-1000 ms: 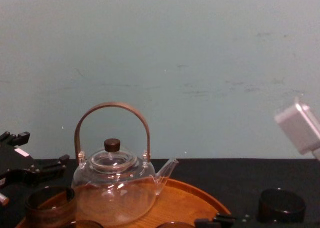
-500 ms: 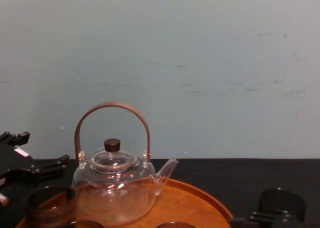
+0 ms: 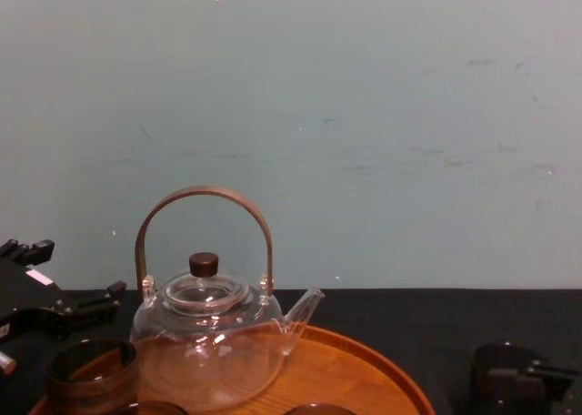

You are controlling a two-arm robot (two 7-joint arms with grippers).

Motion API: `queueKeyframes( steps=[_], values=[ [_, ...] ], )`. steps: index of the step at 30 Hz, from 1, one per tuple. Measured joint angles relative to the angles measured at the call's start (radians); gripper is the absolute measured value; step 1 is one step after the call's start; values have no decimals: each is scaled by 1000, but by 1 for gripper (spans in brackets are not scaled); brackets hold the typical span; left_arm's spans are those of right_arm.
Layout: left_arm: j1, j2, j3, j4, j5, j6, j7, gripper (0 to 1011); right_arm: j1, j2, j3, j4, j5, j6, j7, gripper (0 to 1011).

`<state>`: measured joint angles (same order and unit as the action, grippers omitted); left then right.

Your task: Pick up the glass from the table and place it on the tray.

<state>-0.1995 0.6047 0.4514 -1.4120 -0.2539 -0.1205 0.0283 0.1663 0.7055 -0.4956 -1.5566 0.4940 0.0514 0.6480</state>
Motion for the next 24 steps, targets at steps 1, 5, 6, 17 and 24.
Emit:
queueKeyframes(
  steps=[1, 5, 6, 17, 24],
  values=[
    [0, 0, 0, 0, 0, 0, 0, 1001, -2, 0, 5, 0, 2, 2, -7, 1002],
    [0, 0, 0, 0, 0, 0, 0, 1001, -11, 2, 28, 4, 6, 9, -31, 1002],
    [0, 0, 0, 0, 0, 0, 0, 1001, -13, 2, 36, 6, 8, 12, -39, 1002],
    [0, 0, 0, 0, 0, 0, 0, 1001, -30, 6, 99, 3, 17, 9, -75, 1002],
    [0, 0, 0, 0, 0, 0, 0, 1002, -42, 8, 139, -8, 23, 0, -92, 1002]
  ],
)
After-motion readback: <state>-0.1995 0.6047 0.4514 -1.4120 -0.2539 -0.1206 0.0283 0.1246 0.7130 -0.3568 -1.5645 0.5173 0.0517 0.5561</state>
